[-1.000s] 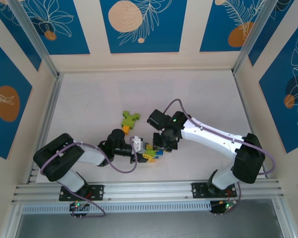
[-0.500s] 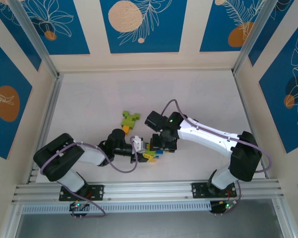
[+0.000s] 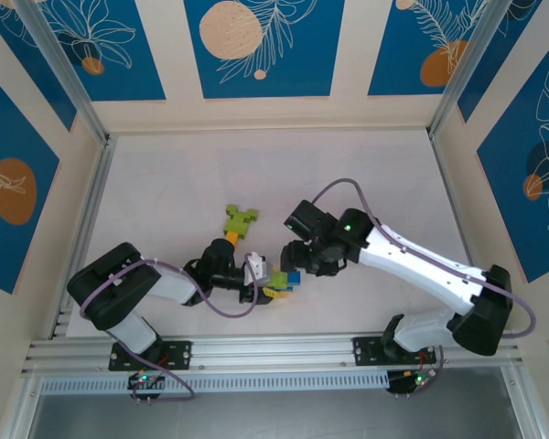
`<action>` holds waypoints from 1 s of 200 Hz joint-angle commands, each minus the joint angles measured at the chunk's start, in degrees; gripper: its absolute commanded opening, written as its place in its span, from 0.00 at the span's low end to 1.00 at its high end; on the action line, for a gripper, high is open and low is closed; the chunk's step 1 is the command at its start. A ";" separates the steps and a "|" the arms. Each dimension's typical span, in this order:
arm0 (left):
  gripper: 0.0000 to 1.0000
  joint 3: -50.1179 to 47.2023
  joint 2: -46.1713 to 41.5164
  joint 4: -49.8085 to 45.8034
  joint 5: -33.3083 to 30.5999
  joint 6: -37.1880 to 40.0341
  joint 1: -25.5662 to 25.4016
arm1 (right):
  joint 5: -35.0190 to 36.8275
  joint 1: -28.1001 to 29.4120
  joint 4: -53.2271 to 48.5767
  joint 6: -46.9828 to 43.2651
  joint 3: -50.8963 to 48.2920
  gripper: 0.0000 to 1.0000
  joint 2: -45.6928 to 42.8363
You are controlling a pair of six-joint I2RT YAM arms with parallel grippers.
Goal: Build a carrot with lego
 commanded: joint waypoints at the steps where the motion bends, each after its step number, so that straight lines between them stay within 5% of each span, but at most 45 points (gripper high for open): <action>1: 0.63 -0.55 0.10 -1.37 -0.18 0.85 -0.27 | -0.68 1.45 -2.73 2.76 -5.38 0.69 -3.49; 77: 0.99 -0.34 -0.59 -1.13 -0.09 0.56 -0.27 | -2.06 6.86 0.39 10.18 -15.49 0.67 -6.87; 200: 0.99 -1.62 -5.79 3.28 -0.20 -3.19 0.03 | -1.59 0.33 2.25 4.06 -13.10 0.64 0.60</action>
